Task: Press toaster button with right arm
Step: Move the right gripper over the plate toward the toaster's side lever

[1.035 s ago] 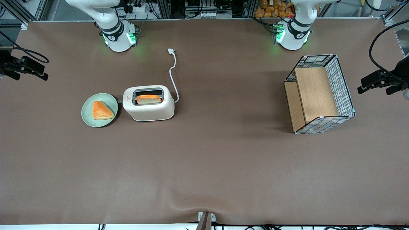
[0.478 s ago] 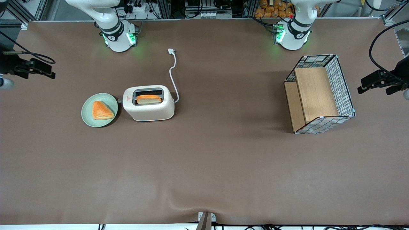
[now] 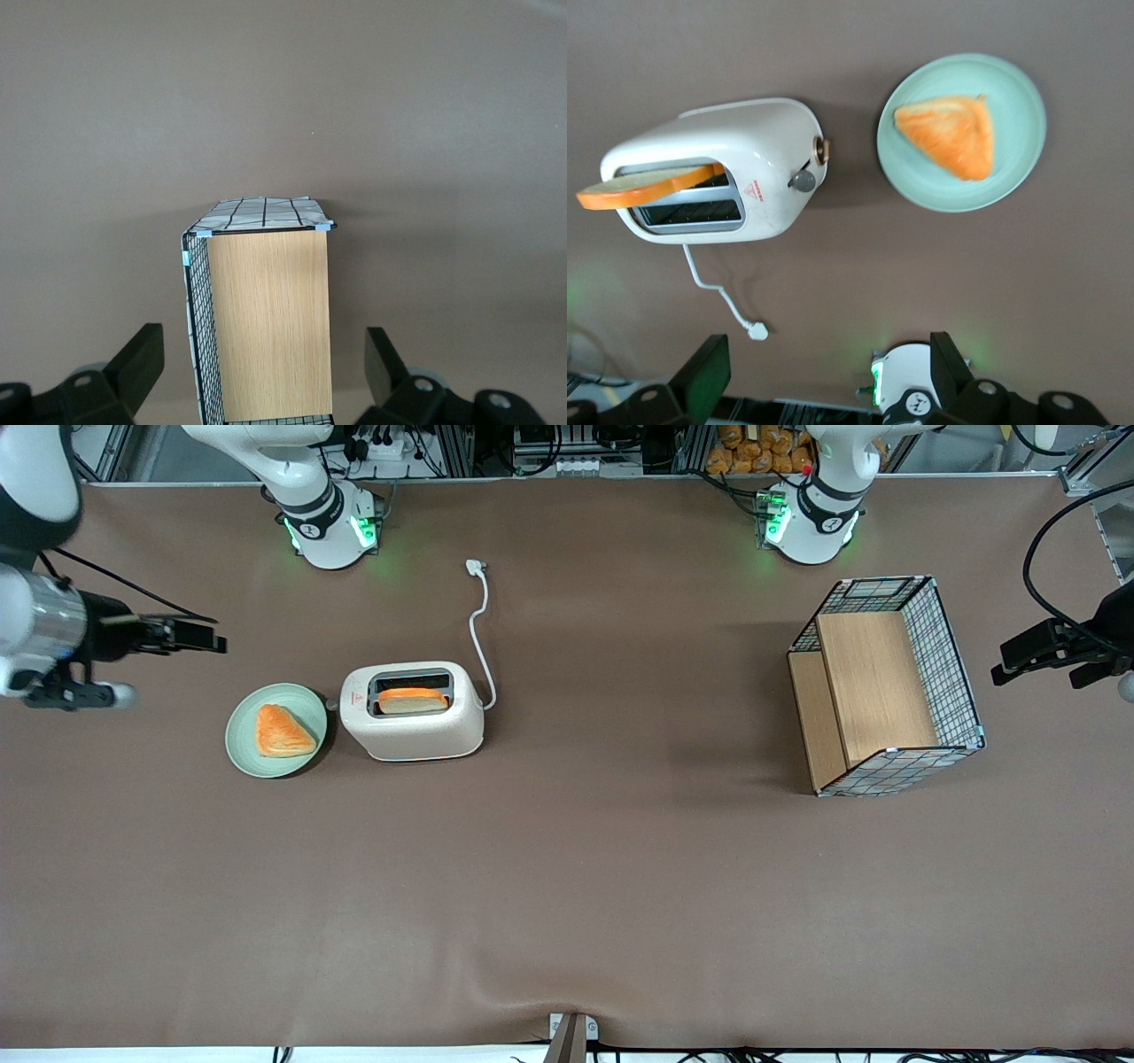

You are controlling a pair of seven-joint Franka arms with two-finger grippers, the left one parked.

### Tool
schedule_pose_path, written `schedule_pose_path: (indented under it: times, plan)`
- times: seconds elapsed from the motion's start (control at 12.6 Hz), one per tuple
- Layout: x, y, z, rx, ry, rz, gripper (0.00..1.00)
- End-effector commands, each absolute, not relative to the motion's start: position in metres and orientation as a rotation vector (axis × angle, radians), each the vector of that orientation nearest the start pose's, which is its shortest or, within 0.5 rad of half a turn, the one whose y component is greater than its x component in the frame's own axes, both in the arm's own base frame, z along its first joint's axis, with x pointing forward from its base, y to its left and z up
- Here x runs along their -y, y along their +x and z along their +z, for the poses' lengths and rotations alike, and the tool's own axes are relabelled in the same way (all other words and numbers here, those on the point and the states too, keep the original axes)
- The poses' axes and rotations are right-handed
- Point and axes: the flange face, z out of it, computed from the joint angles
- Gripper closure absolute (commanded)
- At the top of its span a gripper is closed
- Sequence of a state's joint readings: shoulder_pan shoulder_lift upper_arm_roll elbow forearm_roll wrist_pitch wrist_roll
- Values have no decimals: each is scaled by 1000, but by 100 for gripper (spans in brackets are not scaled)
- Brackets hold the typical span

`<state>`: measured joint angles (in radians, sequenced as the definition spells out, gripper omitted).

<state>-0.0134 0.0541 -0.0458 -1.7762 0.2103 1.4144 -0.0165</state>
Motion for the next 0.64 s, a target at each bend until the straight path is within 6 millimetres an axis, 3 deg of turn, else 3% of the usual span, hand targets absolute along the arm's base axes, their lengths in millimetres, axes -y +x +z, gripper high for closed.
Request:
schedule_pose_path:
  times: [0.0, 0.08, 0.16, 0.24, 0.4, 0.48, 0.56]
  plan:
    - [1, 535, 451, -116, -2770, 700, 0]
    - [-2, 538, 434, -116, -2755, 744, 0]
    - [-4, 542, 414, -114, -2734, 790, 14]
    - [-6, 545, 397, -119, -2703, 820, 33]
    - [-13, 551, 374, -132, -2664, 846, 83]
    - [-22, 554, 365, -124, -2659, 843, 99]
    - [-34, 557, 355, -103, -2668, 846, 100]
